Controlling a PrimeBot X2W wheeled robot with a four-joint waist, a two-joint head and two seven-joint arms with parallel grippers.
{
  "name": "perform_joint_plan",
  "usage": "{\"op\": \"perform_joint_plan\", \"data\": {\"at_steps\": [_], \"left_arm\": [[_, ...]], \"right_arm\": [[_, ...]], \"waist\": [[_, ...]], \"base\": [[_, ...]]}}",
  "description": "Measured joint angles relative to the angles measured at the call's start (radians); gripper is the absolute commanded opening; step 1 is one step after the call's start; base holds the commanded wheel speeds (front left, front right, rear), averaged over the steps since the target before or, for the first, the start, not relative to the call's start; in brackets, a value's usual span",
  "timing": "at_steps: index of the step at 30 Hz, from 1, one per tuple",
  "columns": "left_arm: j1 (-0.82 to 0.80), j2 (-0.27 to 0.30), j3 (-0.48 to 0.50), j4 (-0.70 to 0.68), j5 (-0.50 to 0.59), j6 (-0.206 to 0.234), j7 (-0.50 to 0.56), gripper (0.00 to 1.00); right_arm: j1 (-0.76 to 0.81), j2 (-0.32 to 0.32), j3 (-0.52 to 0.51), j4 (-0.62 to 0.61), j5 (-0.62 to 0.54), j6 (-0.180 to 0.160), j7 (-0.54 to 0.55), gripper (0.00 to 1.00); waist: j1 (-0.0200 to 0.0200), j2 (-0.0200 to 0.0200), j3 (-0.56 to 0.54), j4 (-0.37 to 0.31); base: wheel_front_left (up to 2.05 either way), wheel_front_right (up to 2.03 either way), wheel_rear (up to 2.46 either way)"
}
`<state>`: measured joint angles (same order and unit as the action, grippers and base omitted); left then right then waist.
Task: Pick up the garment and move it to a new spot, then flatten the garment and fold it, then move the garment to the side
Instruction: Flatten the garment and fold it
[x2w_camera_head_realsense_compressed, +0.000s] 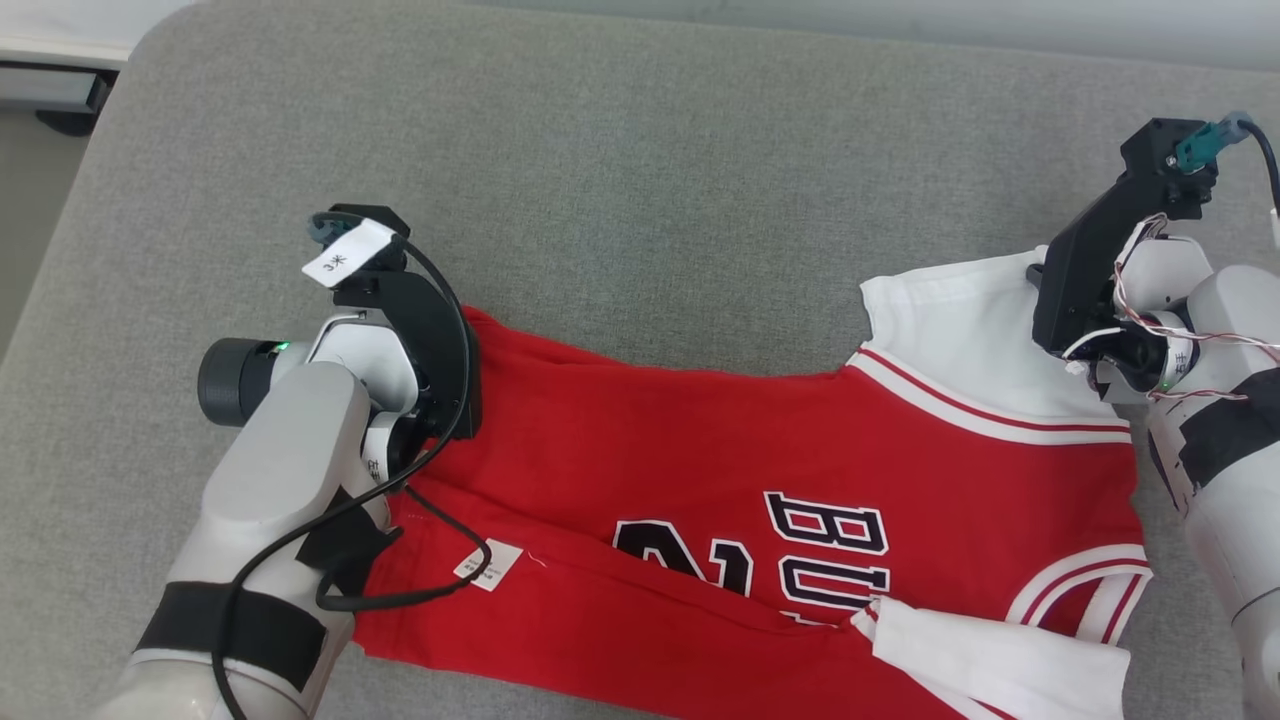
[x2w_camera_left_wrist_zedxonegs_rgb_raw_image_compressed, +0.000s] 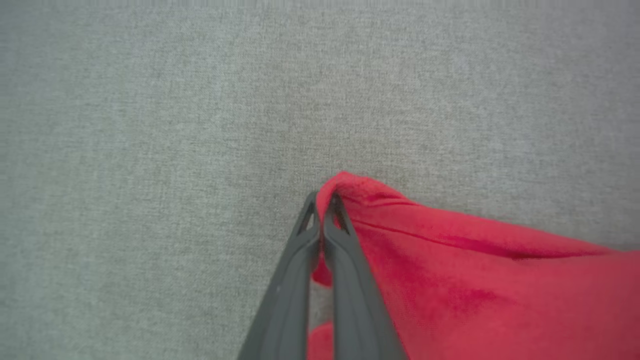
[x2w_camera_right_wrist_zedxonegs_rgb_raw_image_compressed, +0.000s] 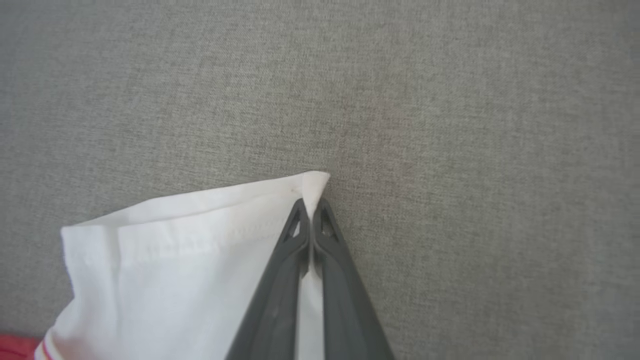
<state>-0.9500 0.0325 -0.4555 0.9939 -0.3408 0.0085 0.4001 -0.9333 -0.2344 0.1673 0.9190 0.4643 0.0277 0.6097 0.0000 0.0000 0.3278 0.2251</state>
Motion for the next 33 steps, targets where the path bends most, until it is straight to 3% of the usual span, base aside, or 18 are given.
{"op": "perform_joint_plan", "data": {"at_steps": [5, 12, 18, 25, 33], "left_arm": [[-0.002, 0.000, 0.006, 0.018, -0.002, 0.000, -0.041, 0.00], [-0.007, -0.001, 0.016, 0.037, -0.003, 0.001, -0.110, 0.00], [-0.005, 0.003, 0.025, 0.072, -0.005, 0.004, -0.158, 0.00], [0.037, 0.009, 0.024, 0.098, -0.007, -0.006, -0.221, 0.00], [0.143, 0.019, 0.023, 0.115, -0.012, -0.027, -0.293, 0.00]], "right_arm": [[-0.001, 0.011, 0.002, 0.019, -0.003, 0.001, -0.044, 0.00], [-0.001, 0.016, 0.030, 0.022, -0.028, 0.040, -0.131, 0.00], [0.019, 0.017, 0.036, 0.012, -0.035, 0.055, -0.228, 0.00], [0.150, 0.021, 0.055, -0.051, -0.033, 0.088, -0.350, 0.00], [0.416, 0.030, 0.114, -0.220, -0.034, 0.096, -0.498, 0.00]], "waist": [[0.0000, 0.0000, -0.015, -0.011], [0.0000, 0.0000, -0.047, -0.030], [0.0000, 0.0000, -0.085, -0.049], [0.0000, 0.0000, -0.141, -0.070], [-0.0002, 0.0000, -0.219, -0.084]], "base": [[0.00, 0.00, 0.00], [0.00, 0.00, 0.00], [0.00, 0.00, 0.00], [0.00, 0.00, 0.00], [0.00, 0.00, 0.00]]}}
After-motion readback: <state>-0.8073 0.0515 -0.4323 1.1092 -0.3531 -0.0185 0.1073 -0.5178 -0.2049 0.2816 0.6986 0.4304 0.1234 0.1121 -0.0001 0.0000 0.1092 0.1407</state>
